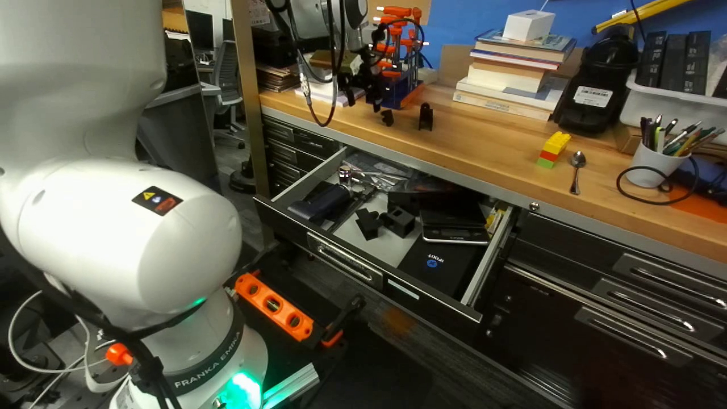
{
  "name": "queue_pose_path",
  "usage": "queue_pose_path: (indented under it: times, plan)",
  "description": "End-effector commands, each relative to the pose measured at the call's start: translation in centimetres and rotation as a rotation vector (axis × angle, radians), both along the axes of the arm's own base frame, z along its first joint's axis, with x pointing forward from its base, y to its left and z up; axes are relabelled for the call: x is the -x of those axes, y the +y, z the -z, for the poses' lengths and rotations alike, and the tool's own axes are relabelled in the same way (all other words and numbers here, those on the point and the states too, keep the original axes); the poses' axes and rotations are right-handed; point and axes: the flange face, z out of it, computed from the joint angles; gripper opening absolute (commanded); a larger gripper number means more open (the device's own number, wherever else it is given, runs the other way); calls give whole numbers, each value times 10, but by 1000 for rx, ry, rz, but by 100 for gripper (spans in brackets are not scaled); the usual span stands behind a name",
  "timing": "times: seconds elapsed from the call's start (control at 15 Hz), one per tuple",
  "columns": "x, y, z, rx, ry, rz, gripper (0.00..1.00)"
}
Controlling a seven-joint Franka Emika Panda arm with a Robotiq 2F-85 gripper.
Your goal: Put the black objects on the tabletop into the open drawer and then close the drawer
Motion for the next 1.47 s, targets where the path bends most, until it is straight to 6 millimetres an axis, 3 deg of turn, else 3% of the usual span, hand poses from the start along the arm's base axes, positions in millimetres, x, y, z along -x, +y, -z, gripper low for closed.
queue_pose_path:
  times: [0.0,0.27,0.93,1.4]
  plan:
    - [-10,7,-16,57,-64,-14,100]
    - [-14,9,-11,96,-99,-15,100]
    - [-40,-12,38,150,-65,28,100]
    - [-49,-16,38,153,-72,43,100]
